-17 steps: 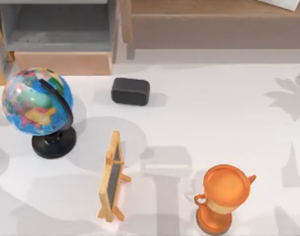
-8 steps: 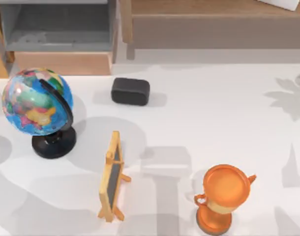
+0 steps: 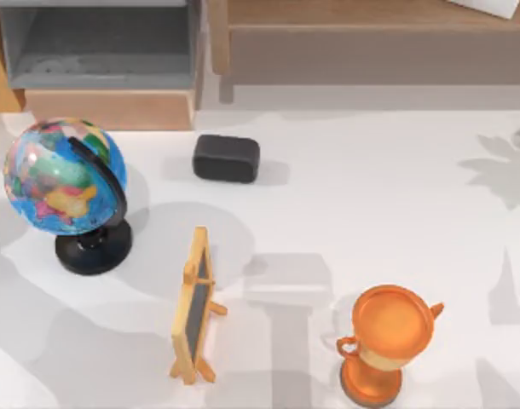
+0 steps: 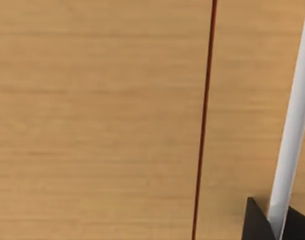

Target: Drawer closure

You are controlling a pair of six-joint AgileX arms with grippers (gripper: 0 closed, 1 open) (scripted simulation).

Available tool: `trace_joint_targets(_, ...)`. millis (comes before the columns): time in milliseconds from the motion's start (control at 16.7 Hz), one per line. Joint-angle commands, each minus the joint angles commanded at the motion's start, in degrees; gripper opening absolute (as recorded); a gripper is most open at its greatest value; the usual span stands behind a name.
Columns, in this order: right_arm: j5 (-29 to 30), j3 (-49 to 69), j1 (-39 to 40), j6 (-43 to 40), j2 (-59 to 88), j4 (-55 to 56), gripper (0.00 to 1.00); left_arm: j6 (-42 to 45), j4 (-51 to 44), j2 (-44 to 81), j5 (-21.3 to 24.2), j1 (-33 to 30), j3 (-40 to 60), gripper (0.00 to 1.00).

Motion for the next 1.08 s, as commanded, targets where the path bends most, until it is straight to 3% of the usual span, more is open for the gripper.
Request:
trace_joint_targets(120,0.00,0.00,0.00,0.00,0.00,0.00,1.00,0.00,0.00,0.00,0.00,0.00,0.00,0.00)
trace_joint_targets(900,0.00,0.00,0.00,0.00,0.00,0.00,1.00,0.00,0.00,0.00,0.00,0.00,0.00,0.98)
trace_joint_targets(1080,0.00,0.00,0.00,0.00,0.00,0.00,1.00,0.00,0.00,0.00,0.00,0.00,0.00,1.00)
